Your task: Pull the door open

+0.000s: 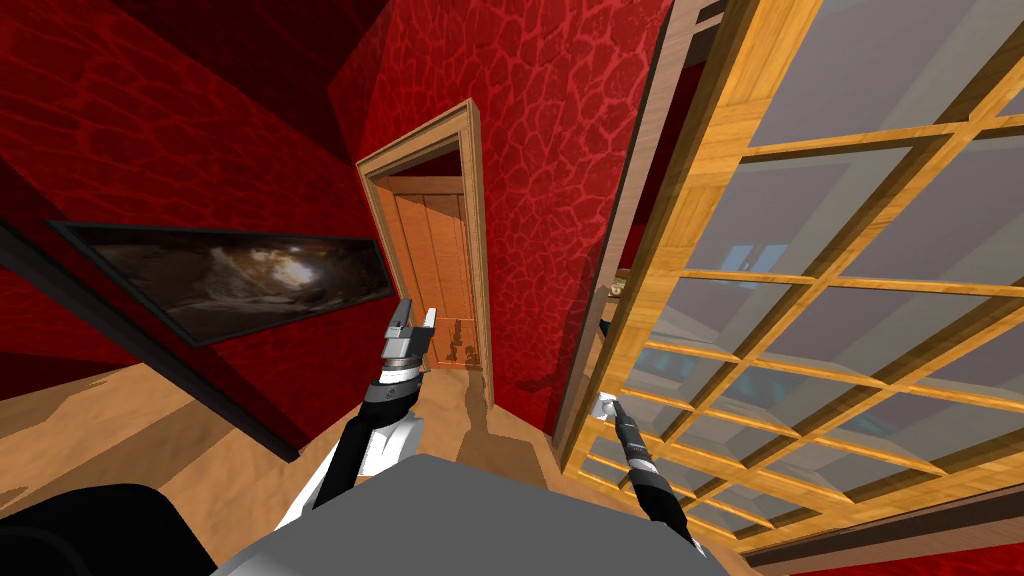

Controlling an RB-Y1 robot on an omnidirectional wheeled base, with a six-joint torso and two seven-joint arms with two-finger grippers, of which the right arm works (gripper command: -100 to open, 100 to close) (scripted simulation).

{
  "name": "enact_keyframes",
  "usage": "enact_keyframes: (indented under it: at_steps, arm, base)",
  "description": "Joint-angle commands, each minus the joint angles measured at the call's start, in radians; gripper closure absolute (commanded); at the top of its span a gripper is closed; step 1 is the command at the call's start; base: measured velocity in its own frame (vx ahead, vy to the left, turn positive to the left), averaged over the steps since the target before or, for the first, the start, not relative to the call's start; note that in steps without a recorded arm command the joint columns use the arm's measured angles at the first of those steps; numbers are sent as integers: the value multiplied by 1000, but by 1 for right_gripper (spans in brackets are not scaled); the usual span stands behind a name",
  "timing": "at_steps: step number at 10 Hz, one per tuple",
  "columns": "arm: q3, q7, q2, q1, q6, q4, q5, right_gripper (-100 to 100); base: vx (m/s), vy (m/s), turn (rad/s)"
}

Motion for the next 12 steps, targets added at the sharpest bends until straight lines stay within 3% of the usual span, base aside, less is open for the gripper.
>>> enact_keyframes:
  at_steps: [1,6,12]
  arm:
    - [21,-50,16,2,2,-17,-7,100]
    - [31,-142,17,1,7,-19,-31,100]
    - [51,-308,19,-2,16,-23,-80,100]
  base:
    - [-32,-19,31]
    - [-27,-14,37]
    - [-33,-18,49]
